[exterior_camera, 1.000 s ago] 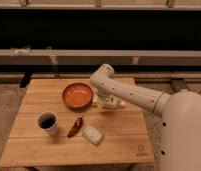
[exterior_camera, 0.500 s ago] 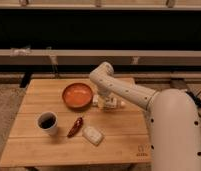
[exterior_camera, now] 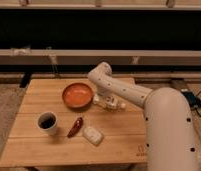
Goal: Place the bottle in the ceramic bowl
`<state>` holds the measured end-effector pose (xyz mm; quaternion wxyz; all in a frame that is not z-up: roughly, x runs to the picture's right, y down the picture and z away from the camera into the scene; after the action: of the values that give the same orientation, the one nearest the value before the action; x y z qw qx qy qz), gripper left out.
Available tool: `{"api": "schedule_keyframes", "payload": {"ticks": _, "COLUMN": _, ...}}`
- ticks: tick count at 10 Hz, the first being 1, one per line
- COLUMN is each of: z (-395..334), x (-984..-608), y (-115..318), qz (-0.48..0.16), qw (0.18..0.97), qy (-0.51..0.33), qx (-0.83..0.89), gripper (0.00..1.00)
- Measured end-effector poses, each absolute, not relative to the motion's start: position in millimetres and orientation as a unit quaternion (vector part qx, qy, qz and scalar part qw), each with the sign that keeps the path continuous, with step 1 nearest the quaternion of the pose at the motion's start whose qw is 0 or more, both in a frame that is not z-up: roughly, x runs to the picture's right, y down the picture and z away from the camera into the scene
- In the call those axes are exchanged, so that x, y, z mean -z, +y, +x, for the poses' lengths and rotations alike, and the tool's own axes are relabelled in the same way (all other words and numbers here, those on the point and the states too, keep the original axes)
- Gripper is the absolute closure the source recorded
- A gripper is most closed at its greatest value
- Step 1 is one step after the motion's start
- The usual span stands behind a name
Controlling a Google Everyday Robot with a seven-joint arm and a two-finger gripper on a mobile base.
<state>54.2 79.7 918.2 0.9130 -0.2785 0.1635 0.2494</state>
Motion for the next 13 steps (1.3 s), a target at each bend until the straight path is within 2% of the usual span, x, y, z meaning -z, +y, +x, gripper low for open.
{"api": "schedule_keyframes", "payload": {"ticks": 3, "z": 54.9, "x": -882.5, "y": 54.9, "qz": -0.259, "qw": 0.920, "qy": 0.131, "qx": -0.261, "gripper": 0.99}}
{"api": "schedule_keyframes", "payload": {"ticks": 7, "z": 21.2, "x": -839.4, "y": 16.5, "qz": -0.249, "qw": 0.933, "qy": 0.074, "qx": -0.249, "gripper": 1.00}}
{"api": "schedule_keyframes", "payload": {"ticks": 12, "z": -59.8, "x": -843.7, "y": 3.2, "qz": -0.251, "qw": 0.945, "qy": 0.033, "qx": -0.207, "gripper": 1.00}}
{"api": "schedule_keyframes", "payload": {"ticks": 13, "z": -74.1, "x": -844.7, "y": 2.2, "qz": -0.251, "qw": 0.947, "qy": 0.024, "qx": -0.198, "gripper": 0.96}}
